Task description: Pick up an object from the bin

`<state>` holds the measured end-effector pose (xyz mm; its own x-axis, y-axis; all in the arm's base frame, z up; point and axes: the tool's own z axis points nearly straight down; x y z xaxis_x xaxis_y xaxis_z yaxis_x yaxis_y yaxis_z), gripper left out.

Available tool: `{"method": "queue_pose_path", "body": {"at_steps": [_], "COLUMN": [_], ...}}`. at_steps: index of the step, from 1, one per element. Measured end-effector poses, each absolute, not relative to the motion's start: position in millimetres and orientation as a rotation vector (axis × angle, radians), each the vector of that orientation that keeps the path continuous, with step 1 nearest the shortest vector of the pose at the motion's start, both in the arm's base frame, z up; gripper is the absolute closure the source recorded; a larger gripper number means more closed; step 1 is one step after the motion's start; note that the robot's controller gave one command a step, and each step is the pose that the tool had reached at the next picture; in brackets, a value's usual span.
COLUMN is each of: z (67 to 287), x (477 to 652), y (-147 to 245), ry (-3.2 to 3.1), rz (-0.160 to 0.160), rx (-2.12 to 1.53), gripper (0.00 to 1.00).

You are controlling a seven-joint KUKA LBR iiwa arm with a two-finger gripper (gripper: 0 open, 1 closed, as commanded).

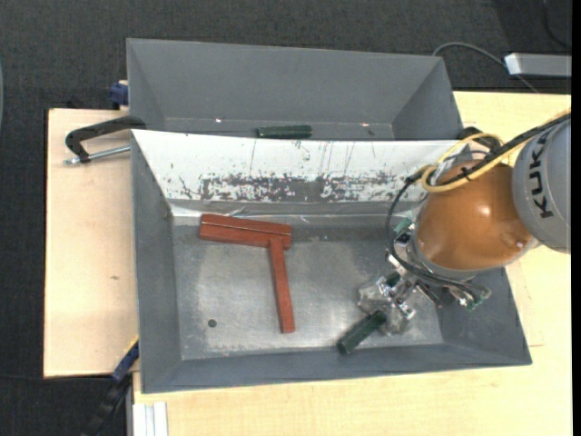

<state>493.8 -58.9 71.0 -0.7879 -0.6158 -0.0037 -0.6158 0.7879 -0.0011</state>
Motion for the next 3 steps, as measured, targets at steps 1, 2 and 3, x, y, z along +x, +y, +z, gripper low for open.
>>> {"method": "queue_pose_path", "body": {"at_steps": [1, 2, 3], "z": [195.9, 195.8, 236.7], "x": [495.4, 495.3, 507.7], "y": [-38.9, -38.9, -45.3], "ry": [2.945, 2.945, 2.792], "rz": [0.000, 0.001, 0.004], "rx": [-1.081, -1.081, -1.440], "gripper": [1.00, 1.00, 1.00]}}
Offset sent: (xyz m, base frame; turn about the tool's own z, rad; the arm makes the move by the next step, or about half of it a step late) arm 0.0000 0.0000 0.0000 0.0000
